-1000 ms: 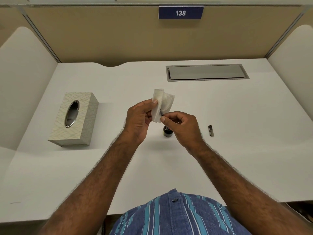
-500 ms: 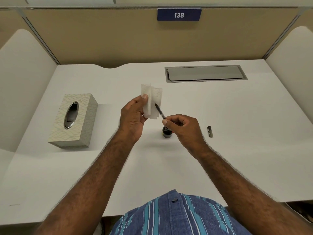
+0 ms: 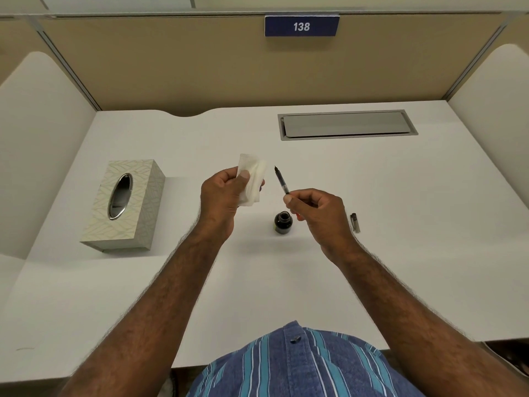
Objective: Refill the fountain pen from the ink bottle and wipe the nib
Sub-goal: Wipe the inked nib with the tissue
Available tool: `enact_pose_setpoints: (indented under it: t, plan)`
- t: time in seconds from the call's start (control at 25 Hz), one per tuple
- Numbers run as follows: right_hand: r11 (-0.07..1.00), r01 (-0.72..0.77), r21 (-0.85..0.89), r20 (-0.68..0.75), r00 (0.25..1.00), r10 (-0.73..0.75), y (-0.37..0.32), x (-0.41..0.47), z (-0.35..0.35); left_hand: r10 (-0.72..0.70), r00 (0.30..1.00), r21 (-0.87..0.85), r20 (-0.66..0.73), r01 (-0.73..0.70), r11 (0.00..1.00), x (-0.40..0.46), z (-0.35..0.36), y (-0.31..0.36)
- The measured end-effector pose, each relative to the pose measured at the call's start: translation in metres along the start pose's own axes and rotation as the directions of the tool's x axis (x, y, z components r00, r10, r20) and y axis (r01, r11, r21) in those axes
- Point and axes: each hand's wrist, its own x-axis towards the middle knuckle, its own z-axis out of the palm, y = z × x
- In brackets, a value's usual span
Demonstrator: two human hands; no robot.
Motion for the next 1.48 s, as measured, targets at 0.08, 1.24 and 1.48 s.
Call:
enact_pose_setpoints:
  t: [0.08,1.24,1.48]
  plan:
    - [1.0,0.005,0.003,0.001,1.0,-0.005,0.0,0.0,0.0,0.0,1.0,0.069,-0.026,0.002,0.998,-0.002,0.001,0.001]
    - [0.991,0.073,-0.109,0.054,0.996,-0.068,-0.003,-0.004,0.006,-0.098,0.867,-0.091,0.488,0.163,0.982,-0.003,-0.029,0.015]
    - [0.99,0.086,-0.116,0.058,0.995,-0.08,-0.005,-0.007,0.01,0.011,0.903,-0.152,0.43,0.06,0.986,-0.009,-0.012,0.004]
